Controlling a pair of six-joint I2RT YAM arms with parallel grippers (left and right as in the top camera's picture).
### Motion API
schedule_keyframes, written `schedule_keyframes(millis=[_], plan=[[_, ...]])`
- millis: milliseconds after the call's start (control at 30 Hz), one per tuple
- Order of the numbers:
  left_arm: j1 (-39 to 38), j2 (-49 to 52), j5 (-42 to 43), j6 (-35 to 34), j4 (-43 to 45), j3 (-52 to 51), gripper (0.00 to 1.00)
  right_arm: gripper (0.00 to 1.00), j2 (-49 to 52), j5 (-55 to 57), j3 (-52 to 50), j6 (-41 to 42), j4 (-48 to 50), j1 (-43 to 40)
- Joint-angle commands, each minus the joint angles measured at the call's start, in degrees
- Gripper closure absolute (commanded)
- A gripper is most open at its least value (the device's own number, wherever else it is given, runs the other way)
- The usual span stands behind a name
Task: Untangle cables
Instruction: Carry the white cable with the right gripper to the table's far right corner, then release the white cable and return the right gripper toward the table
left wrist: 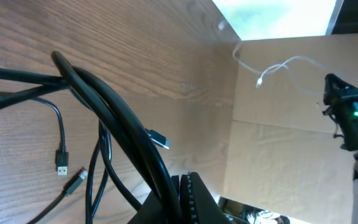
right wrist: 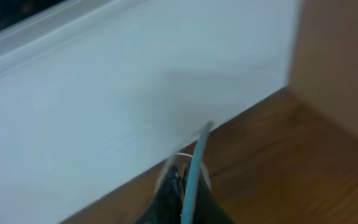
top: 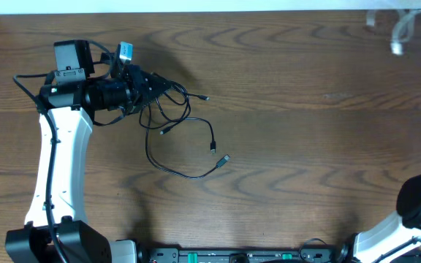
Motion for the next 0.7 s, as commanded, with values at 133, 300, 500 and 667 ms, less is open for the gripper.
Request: schedule_keyframes(millis=[133,300,500,667], plan=[[-0.9,-0.1,-2.2,1.2,0.1,0.8,0.92,0.99,15.2,2.9,0.5,-6.0,4.3,-7.4],[-3.5,-0.1,-5.9,1.2,0.1,0.8,0.92,0.99,20.9,2.9,0.5,-7.0,4.6,-8.8],[-5.9,-0.1,-7.8,1.4,0.3,0.8,0.92,0.99,21.5,2.7,0.5,-7.4,2.9,-9.3],[-6.3,-0.1,-8.0,1.4,0.3,0.8,0.92,0.93,21.5,2.5,0.5,-7.4,2.6,-10.0]])
